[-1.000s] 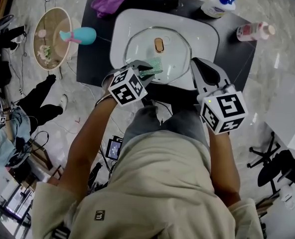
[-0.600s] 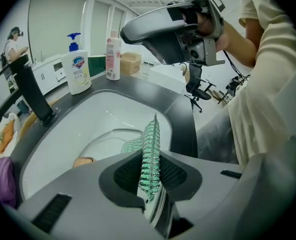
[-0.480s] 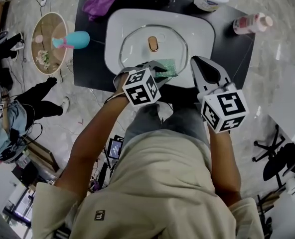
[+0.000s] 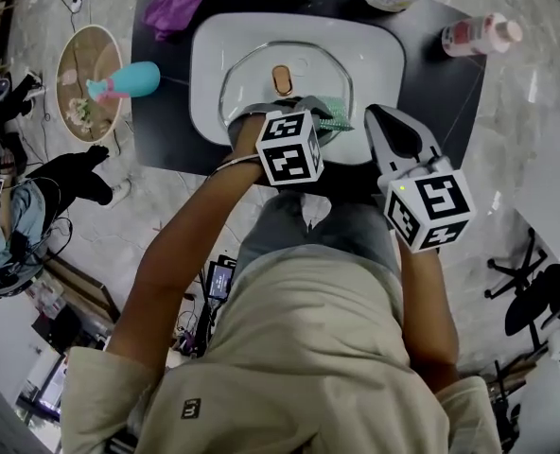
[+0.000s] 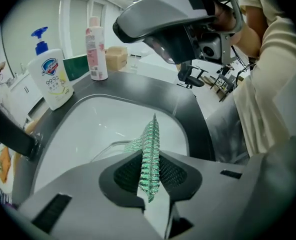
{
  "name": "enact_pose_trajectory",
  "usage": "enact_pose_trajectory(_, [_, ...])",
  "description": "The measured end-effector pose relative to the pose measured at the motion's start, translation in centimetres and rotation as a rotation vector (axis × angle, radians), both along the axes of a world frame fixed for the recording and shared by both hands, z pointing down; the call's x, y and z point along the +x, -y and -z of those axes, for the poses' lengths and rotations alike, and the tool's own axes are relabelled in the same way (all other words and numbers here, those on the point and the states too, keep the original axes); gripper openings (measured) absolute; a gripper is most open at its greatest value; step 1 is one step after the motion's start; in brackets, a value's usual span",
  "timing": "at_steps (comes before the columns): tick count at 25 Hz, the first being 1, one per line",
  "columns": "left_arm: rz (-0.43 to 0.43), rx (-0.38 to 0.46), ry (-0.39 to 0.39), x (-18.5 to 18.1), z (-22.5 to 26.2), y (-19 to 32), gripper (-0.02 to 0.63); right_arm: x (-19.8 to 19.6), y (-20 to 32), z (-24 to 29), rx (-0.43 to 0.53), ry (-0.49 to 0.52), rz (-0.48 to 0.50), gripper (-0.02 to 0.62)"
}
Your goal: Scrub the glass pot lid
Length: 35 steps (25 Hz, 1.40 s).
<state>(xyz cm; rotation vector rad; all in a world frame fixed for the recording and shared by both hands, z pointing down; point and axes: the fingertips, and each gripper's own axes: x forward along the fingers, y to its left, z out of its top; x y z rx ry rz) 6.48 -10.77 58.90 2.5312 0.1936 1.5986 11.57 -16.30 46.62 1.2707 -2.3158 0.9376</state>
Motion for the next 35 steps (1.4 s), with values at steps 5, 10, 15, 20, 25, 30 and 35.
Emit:
enact_pose_trajectory(5, [-0.05,-0.003,0.035,1.5,-1.2,1.7,0.086,1.0,-0.3,-0.7,-0.017,-0.001,-0.015,0.026])
enact_pose_trajectory(10, [-0.1,0.007,0.075,2.4,-2.4,3.8,0.086,1.9,-0.4,-1.6,-0.034,0.0,-0.027,0.026])
enact_pose_trajectory(15, [-0.115,0.009,0.122,2.1,-3.7,6.5,0.086,2.5,-0.5,-2.3,-0.046,0.001,-0.031,0.026])
enact_pose_trajectory(20, [-0.067,0.009,0.167,0.2,-4.8,9.9,0.084,2.8,-0.6,-2.9,-0.059,-0.002,-0.032,0.026])
enact_pose_trajectory(25, [-0.018,0.065,0.197,-2.2,-5.1,12.9,0.084,2.8,-0.7,-3.2,-0.066,-0.005,-0.029,0.026])
enact_pose_trajectory(30, [0.035,0.083,0.22,-5.2,-5.0,14.2,0.084,2.1,-0.5,-3.0,-0.064,-0.008,-0.019,0.026])
enact_pose_trajectory(35, [0.085,0.088,0.239,-8.6,-4.8,14.9,0.083,0.5,-0.5,-2.8,-0.062,-0.008,0.005,0.026])
